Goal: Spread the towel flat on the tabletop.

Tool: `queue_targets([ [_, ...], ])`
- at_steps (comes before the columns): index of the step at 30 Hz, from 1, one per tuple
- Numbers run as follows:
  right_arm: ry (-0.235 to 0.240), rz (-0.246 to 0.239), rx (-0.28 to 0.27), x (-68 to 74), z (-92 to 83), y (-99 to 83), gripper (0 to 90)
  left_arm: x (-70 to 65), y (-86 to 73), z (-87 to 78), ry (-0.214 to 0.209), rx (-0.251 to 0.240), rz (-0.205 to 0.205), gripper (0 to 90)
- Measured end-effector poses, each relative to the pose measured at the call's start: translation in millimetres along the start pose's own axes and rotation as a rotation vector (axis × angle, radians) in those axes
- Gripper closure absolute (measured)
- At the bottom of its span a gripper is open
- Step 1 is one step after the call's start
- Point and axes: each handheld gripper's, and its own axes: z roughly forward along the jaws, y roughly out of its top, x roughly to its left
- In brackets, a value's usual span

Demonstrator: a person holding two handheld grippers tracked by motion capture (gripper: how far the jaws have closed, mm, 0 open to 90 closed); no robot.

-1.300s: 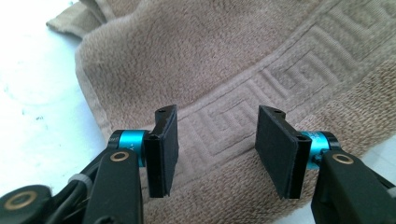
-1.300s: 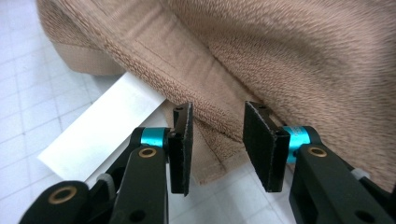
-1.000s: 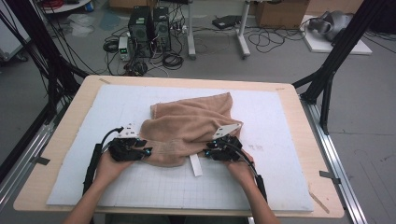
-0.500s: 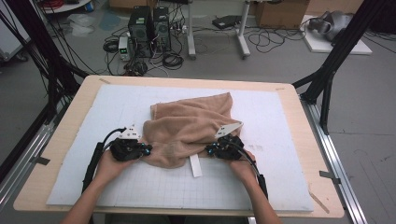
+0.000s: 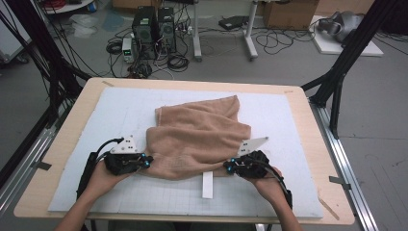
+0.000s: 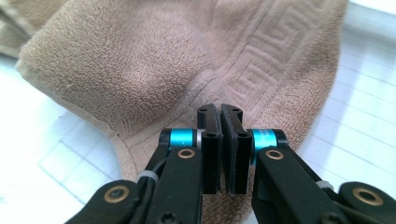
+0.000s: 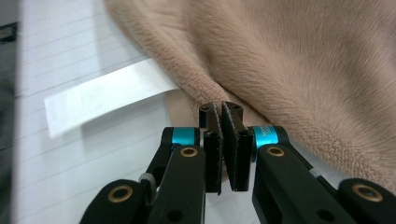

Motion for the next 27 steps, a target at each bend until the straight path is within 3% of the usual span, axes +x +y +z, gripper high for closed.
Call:
queue_targets([
  [6, 0.046, -0.045, 0.025, 23.1, -11.6, -6.0, 86.1, -8.3, -0.5, -8.1, -0.033, -0.019, 0.021, 85.3],
  [8, 0.061, -0.064, 0.012, 26.9, -16.2, -4.7, 84.1, -8.6, 2.3, -10.9, -0.041, -0.037, 0.022, 80.6],
  [11, 0.045, -0.07, -0.033, 25.0, -25.3, 0.7, 78.3, -5.7, 8.8, -12.2, -0.034, -0.047, 0.031, 69.6],
  [15, 0.011, -0.074, -0.06, 11.0, -26.0, 8.8, 71.6, 7.4, 10.5, -5.7, -0.026, -0.056, 0.006, 67.2],
  [20, 0.032, -0.036, -0.015, -8.8, 0.0, 7.9, 70.6, 25.0, 3.3, 12.6, -0.024, 0.019, -0.057, 65.5],
  [25, 0.066, -0.044, 0.062, -8.9, 21.0, 1.2, 69.1, 29.3, -2.0, 26.6, -0.03, 0.115, -0.08, 63.7],
  [27, 0.054, -0.043, 0.094, -7.9, 24.5, -4.3, 69.5, 27.9, -3.3, 28.2, -0.028, 0.114, -0.069, 63.6],
])
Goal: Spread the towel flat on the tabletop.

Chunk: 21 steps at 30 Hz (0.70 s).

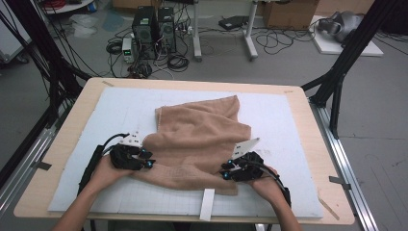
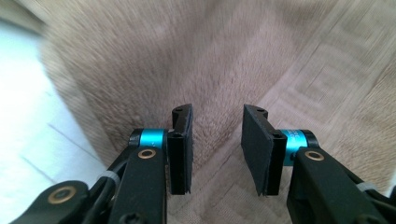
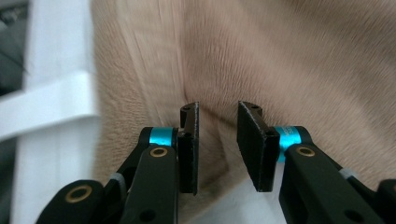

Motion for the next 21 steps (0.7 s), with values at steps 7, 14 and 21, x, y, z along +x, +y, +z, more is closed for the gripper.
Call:
queue_targets([
  [7, -0.011, 0.026, -0.037, 1.4, -0.5, -9.9, 86.5, -3.4, 1.2, -0.6, 0.024, 0.011, 0.015, 85.0],
  [14, 0.004, 0.013, -0.017, 7.2, -14.7, -16.9, 87.2, -12.8, 2.1, -6.5, -0.006, 0.008, 0.045, 87.7],
  [21, 0.012, -0.01, -0.024, 26.7, -44.8, -29.9, 90.0, -31.8, 6.5, -18.9, -0.043, -0.044, 0.091, 87.8],
])
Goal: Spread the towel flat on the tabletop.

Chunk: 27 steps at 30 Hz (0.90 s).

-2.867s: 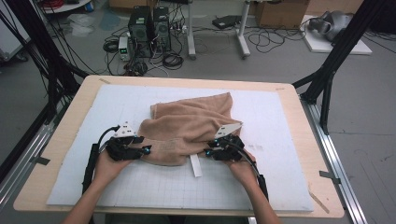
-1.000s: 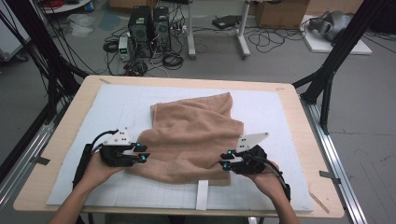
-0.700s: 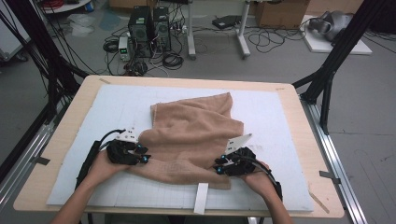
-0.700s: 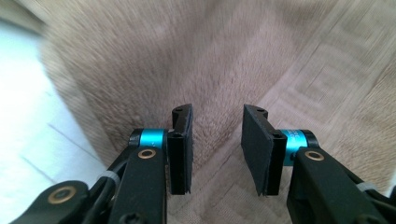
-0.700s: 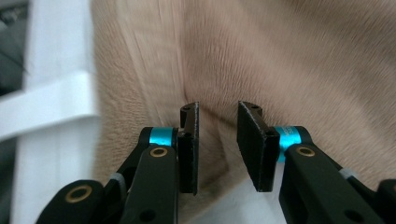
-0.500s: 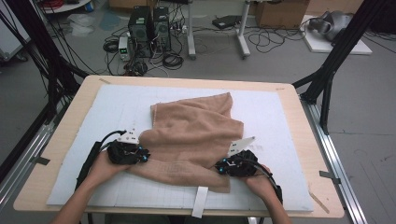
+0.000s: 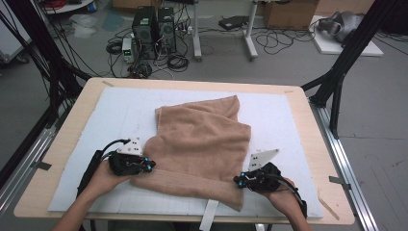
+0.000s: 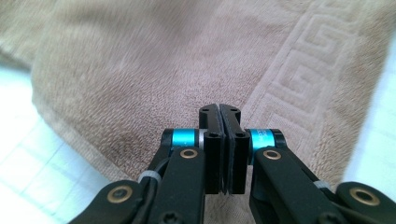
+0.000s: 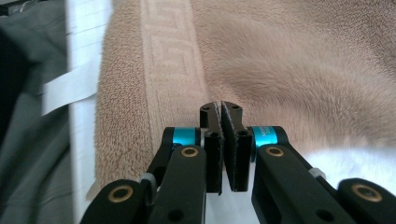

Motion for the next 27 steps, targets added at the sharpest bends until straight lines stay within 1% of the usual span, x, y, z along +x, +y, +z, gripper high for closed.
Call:
queue_targets([
  [1, -0.01, -0.006, 0.007, 2.9, -4.3, -0.8, 89.6, -2.2, 0.8, -1.3, -0.006, -0.013, 0.002, 87.8],
  [2, -0.019, -0.007, -0.001, 4.6, -8.5, -1.5, 89.3, -3.6, 1.3, -2.1, -0.008, -0.023, 0.006, 87.8],
  [3, -0.021, -0.004, -0.017, 4.9, -12.5, -1.8, 89.3, -3.5, 1.5, -2.5, -0.007, -0.021, 0.012, 87.8],
  [4, -0.017, -0.003, -0.029, 4.2, -15.2, -1.4, 87.7, -2.5, 1.1, -2.0, -0.008, -0.02, 0.009, 87.6],
  [5, -0.026, 0.002, -0.04, 3.2, -15.9, -0.5, 85.1, -0.7, 0.3, -1.2, -0.008, -0.017, 0.001, 87.0],
  [6, -0.026, 0.003, -0.049, 0.9, -14.5, 1.4, 82.7, 0.1, -0.4, -0.3, 0.0, -0.015, -0.008, 82.8],
  [7, -0.019, 0.005, -0.052, 0.0, -12.6, 2.5, 79.2, 2.1, -1.4, 0.8, 0.002, -0.004, -0.014, 76.2],
  [9, -0.007, 0.004, -0.053, -3.1, -4.1, 5.9, 72.2, 6.0, -4.3, 3.8, 0.0, 0.019, -0.023, 68.8],
  [10, 0.007, 0.004, -0.049, -4.6, 1.4, 7.3, 66.8, 7.6, -5.7, 5.7, 0.008, 0.036, -0.033, 64.9],
  [11, 0.006, 0.008, -0.042, -6.3, 6.9, 8.6, 63.3, 9.3, -7.1, 8.1, 0.015, 0.051, -0.039, 61.5],
  [13, 0.012, 0.026, -0.033, -10.4, 16.0, 10.5, 60.4, 12.4, -10.5, 13.2, 0.009, 0.088, -0.045, 59.3],
  [14, 0.01, 0.035, -0.031, -12.3, 19.8, 11.3, 59.5, 12.8, -11.6, 13.3, 0.009, 0.076, -0.037, 59.0],
  [15, 0.013, 0.041, -0.023, -14.1, 23.6, 11.9, 59.5, 12.4, -12.3, 13.8, 0.017, 0.066, -0.04, 60.7],
  [16, 0.014, 0.044, -0.014, -15.1, 28.0, 12.5, 60.6, 12.6, -12.4, 13.0, 0.019, 0.072, -0.033, 63.1],
  [17, 0.018, 0.043, 0.006, -15.6, 32.8, 12.8, 64.9, 11.6, -12.9, 13.3, 0.034, 0.067, -0.035, 66.7],
  [18, 0.012, 0.038, 0.021, -15.0, 38.4, 12.7, 69.7, 12.1, -12.9, 13.0, 0.032, 0.07, -0.024, 70.9],
  [19, -0.007, 0.03, 0.01, -14.0, 38.6, 12.4, 73.6, 11.6, -12.8, 13.4, 0.031, 0.065, -0.031, 74.6],
  [21, 0.002, 0.066, -0.006, -17.5, 38.4, 10.6, 81.8, 10.1, -12.1, 13.7, 0.026, 0.068, -0.027, 82.7],
  [23, 0.011, 0.063, -0.022, -17.8, 38.9, 9.2, 85.7, 7.1, -11.6, 13.8, 0.036, 0.068, -0.015, 85.4],
  [24, 0.01, 0.059, -0.02, -17.3, 38.5, 9.1, 86.5, 5.7, -11.6, 13.0, 0.037, 0.073, -0.009, 86.0],
  [25, 0.006, 0.052, -0.018, -16.2, 38.4, 9.5, 86.8, 3.9, -11.9, 12.7, 0.036, 0.068, -0.013, 86.2],
  [26, 0.005, 0.045, -0.012, -15.6, 37.9, 10.1, 87.0, 3.1, -12.4, 11.7, 0.03, 0.068, -0.004, 86.3],
  [27, 0.007, 0.04, -0.006, -15.4, 37.6, 10.7, 87.0, 1.6, -13.1, 10.6, 0.02, 0.062, -0.009, 86.4],
])
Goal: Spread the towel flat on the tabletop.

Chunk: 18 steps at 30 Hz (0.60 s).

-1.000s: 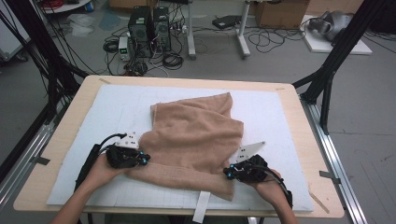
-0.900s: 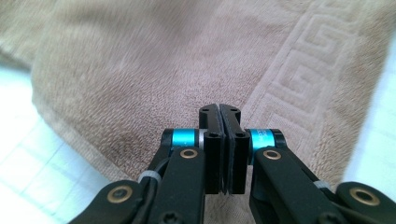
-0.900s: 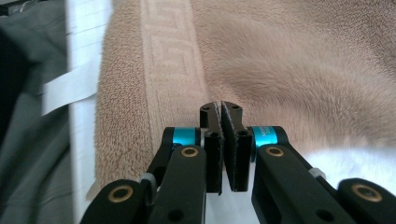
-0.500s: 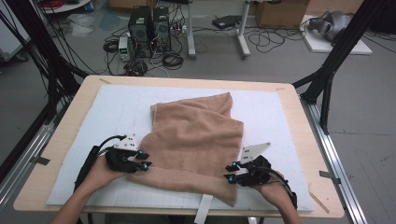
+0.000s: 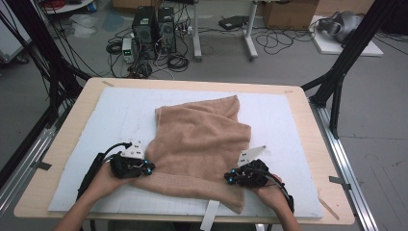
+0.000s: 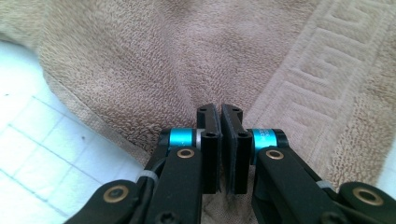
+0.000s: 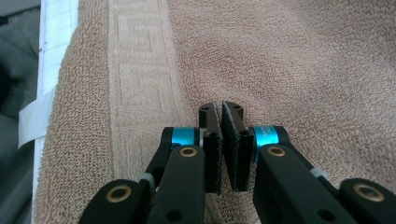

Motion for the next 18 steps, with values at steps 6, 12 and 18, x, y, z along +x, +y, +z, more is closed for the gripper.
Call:
queue_targets([
  [6, 0.014, -0.021, 0.007, 5.4, -10.5, -1.1, 87.0, -14.4, 0.3, -12.1, -0.033, -0.046, 0.021, 86.5],
  [12, 0.01, -0.052, -0.016, 17.3, -28.0, -2.8, 87.0, -26.6, 6.2, -25.7, -0.05, -0.092, 0.064, 86.5],
  [18, -0.045, -0.057, -0.048, 8.6, -39.0, 9.1, 87.0, -8.8, 19.3, -22.5, 0.029, -0.137, 0.018, 86.6],
])
